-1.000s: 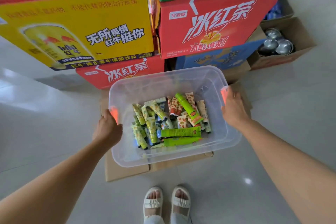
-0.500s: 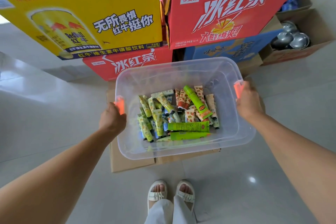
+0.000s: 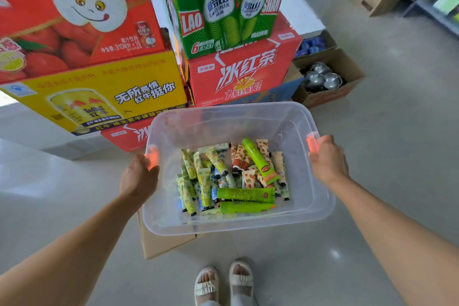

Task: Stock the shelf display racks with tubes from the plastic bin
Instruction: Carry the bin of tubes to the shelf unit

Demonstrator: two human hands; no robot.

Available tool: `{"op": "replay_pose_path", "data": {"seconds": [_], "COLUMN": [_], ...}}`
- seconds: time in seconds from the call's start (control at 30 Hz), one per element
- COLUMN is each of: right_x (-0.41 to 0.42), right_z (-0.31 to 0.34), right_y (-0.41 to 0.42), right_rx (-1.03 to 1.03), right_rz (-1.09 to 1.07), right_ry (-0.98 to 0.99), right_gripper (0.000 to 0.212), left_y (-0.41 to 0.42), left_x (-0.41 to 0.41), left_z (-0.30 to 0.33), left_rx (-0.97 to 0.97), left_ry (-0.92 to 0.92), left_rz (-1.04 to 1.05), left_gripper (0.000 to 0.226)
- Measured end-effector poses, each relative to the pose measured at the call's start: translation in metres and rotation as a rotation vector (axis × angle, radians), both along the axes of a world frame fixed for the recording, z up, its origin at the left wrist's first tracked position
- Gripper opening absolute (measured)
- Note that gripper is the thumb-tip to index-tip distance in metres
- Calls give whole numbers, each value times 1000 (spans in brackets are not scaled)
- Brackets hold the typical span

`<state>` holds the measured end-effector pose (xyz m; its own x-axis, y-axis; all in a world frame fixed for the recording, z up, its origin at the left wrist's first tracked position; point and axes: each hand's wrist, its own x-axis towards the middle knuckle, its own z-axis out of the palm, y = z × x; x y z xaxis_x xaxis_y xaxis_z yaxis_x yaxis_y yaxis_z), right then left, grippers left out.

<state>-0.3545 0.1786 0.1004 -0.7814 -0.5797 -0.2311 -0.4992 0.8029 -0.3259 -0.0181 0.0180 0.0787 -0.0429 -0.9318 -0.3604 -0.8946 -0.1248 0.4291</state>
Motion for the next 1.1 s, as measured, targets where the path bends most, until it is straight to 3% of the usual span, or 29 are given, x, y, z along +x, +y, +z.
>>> {"op": "replay_pose_path", "data": {"seconds": [0.47,0.7,1.1], "right_x": [-56,-145,-356], "right_z": [146,164,173], "right_y": [127,184,232], "right_rx": [-201,-240,-266], "right_rz": [-330,-436,-473], "right_ry": [137,208,226], "right_gripper": [24,22,19], "left_y": [18,38,68], "left_x": [-122,-234,-450], "left_z": [163,186,191], "left_rx": [-188,-226,-249], "left_ry": [120,161,134], "left_rz": [-334,-461,-524], "left_gripper": [28,16,25]}}
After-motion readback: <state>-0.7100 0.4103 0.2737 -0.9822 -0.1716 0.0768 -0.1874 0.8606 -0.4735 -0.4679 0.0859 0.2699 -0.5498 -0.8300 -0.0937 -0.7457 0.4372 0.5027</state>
